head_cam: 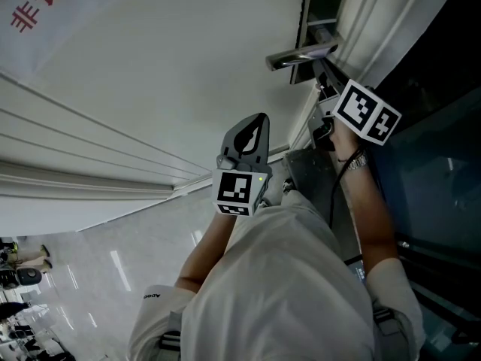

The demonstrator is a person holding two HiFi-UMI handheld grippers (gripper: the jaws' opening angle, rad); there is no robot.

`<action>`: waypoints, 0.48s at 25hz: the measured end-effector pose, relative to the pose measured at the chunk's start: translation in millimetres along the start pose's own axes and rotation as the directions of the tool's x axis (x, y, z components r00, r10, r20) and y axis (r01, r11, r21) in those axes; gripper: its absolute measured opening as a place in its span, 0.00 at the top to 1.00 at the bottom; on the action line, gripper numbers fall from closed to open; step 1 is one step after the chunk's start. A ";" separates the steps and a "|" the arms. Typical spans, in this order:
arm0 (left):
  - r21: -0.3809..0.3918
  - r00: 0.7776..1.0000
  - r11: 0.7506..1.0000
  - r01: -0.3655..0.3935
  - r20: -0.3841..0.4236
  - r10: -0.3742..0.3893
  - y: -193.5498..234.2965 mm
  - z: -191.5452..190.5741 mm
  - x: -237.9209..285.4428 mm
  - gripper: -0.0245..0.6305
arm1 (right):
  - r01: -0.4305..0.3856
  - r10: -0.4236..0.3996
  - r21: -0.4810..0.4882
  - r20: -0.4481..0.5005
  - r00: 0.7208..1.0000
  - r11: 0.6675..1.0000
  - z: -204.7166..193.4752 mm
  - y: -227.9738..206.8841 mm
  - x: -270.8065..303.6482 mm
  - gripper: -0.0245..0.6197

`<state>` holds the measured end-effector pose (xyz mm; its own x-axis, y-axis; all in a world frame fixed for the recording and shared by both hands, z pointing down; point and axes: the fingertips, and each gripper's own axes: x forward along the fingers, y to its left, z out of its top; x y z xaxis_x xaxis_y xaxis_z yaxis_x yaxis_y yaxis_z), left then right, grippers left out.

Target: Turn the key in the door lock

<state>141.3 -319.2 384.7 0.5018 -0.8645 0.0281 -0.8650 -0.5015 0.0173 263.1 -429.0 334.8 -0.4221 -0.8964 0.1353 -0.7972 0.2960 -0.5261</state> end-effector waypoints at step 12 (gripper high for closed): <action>0.003 1.000 1.000 -0.006 -0.004 0.006 1.8 -1.9 -0.3 0.95 | -0.098 0.096 0.433 0.027 0.995 0.896 -1.3 -5.1 0.4 0.94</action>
<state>139.6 -319.8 386.5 0.4970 -0.8672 0.0320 -0.8678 -0.4967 0.0145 266.5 -430.4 338.6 -0.4846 -0.8725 0.0617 -0.4862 0.2100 -0.8482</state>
